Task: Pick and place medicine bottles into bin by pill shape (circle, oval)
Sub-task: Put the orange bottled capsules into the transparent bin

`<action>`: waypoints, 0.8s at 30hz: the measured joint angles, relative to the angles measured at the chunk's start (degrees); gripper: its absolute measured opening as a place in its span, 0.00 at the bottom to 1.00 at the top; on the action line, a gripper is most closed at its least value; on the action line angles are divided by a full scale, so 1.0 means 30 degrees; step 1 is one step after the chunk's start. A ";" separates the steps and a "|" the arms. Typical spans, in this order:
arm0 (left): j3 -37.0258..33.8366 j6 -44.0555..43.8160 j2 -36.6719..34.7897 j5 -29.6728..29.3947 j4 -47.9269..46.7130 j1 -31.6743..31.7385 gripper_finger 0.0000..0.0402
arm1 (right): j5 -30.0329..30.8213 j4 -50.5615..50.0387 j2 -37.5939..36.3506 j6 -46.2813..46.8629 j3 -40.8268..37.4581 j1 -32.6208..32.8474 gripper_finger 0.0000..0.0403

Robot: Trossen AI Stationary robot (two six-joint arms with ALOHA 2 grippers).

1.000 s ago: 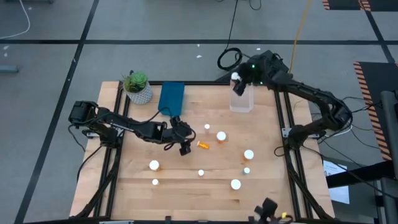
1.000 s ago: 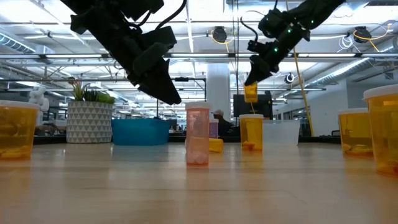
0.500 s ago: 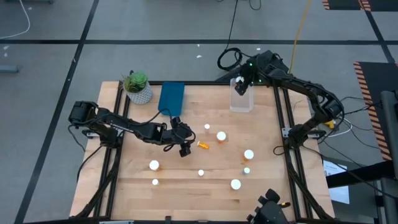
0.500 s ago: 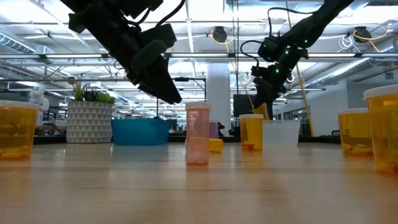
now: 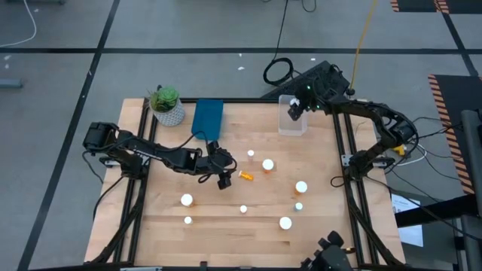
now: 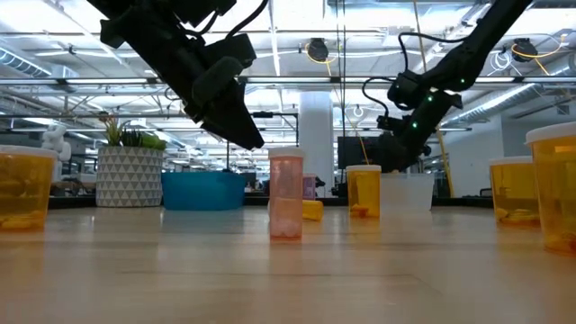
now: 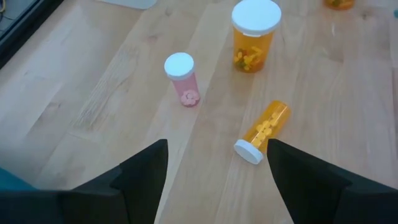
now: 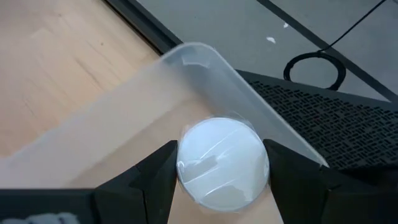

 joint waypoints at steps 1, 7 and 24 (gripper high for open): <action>0.0000 0.0000 0.0000 0.0000 0.0037 0.0000 0.68 | 0.0054 0.0185 0.0000 -0.0001 -0.0128 -0.0030 0.53; 0.0000 0.0109 0.0000 0.0000 0.0237 0.0000 0.68 | 0.0896 0.0927 0.0000 -0.0225 -0.0726 -0.0225 0.53; 0.0000 0.0102 0.0000 0.0102 0.0209 0.0000 0.68 | 0.1428 0.1336 0.0000 -0.0095 -0.1041 -0.0280 0.65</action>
